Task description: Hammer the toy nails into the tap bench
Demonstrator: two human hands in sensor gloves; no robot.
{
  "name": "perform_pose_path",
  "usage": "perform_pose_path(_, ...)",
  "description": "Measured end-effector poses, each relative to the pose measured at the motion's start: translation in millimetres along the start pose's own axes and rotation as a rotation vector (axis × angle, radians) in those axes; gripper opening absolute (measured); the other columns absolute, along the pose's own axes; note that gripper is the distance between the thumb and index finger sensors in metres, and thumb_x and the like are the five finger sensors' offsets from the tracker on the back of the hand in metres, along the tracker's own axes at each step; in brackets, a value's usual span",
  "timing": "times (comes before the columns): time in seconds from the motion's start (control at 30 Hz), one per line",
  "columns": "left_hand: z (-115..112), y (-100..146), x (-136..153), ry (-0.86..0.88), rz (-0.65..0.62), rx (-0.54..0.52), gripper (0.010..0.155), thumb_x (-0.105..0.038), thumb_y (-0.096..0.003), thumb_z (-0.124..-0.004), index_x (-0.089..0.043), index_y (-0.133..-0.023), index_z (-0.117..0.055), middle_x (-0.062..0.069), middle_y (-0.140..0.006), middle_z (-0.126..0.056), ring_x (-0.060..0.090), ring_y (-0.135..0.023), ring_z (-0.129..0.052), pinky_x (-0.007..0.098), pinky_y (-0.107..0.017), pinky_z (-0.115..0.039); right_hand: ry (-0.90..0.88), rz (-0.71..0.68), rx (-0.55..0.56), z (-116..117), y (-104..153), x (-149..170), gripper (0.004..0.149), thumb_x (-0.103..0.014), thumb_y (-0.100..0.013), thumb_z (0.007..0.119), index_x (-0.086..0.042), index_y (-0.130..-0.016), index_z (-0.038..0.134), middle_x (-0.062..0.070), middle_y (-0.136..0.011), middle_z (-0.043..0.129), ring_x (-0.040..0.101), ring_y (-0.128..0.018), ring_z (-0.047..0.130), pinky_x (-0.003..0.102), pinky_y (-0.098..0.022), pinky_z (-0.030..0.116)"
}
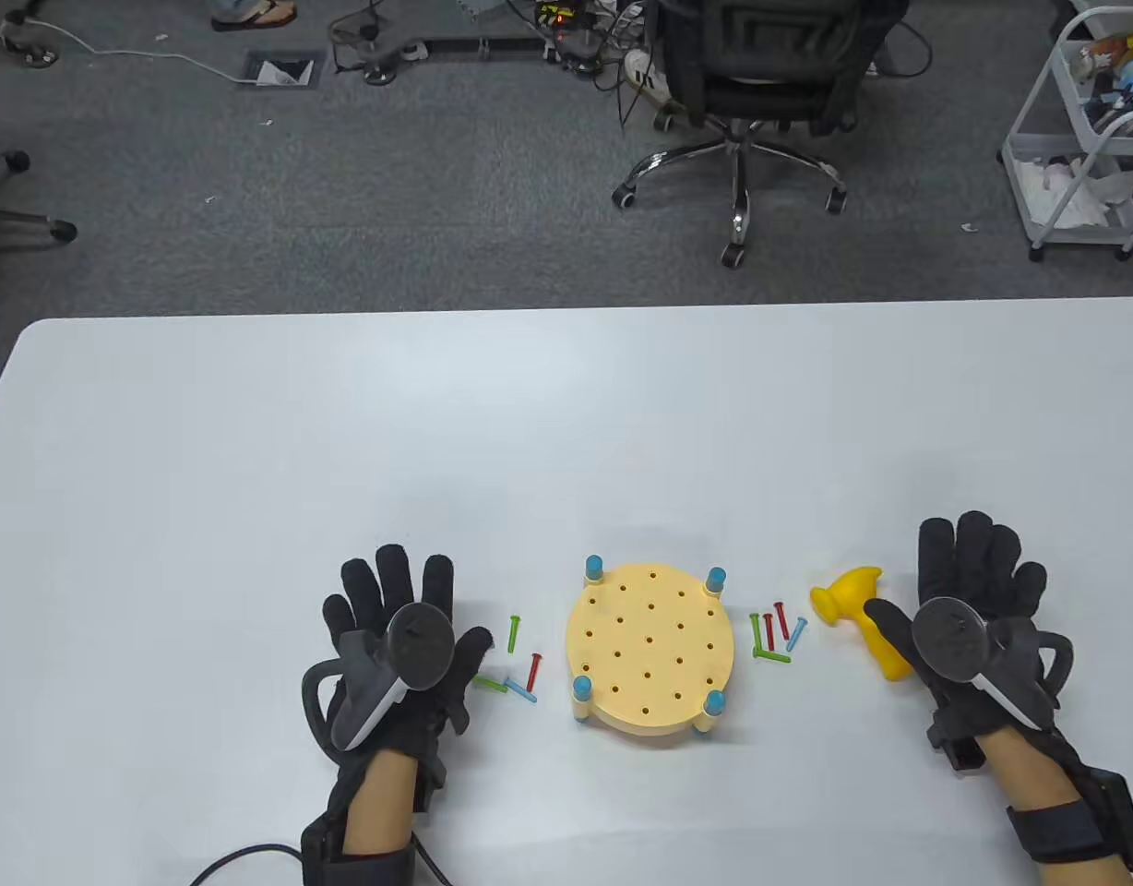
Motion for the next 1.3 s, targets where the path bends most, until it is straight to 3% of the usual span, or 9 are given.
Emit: perform_pose_path(1.3,2.4,0.8,-2.1,0.022,-0.024,-0.023,0.081,-0.064,-0.0399,-0.057,-0.038,-0.105,-0.016,0.001,-0.109,0.011,0.040,-0.100,0.009,0.065,-0.069,0.000,-0.030,-0.025,-0.040,3.0,-0.1,-3.5,0.096,-0.068,-0.042,0.044,-0.015,-0.109,-0.001,0.023,-0.110,-0.007,0.054,-0.101,-0.002,0.075,-0.064,0.011)
Point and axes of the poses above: the tracker on the back of each hand, its own x axis roughly to the little-finger side, its own y axis roughly from the fingertips to the wrist, z = x × y, the point moved 4 cm from there along -y, roughly from the wrist to the fingertips
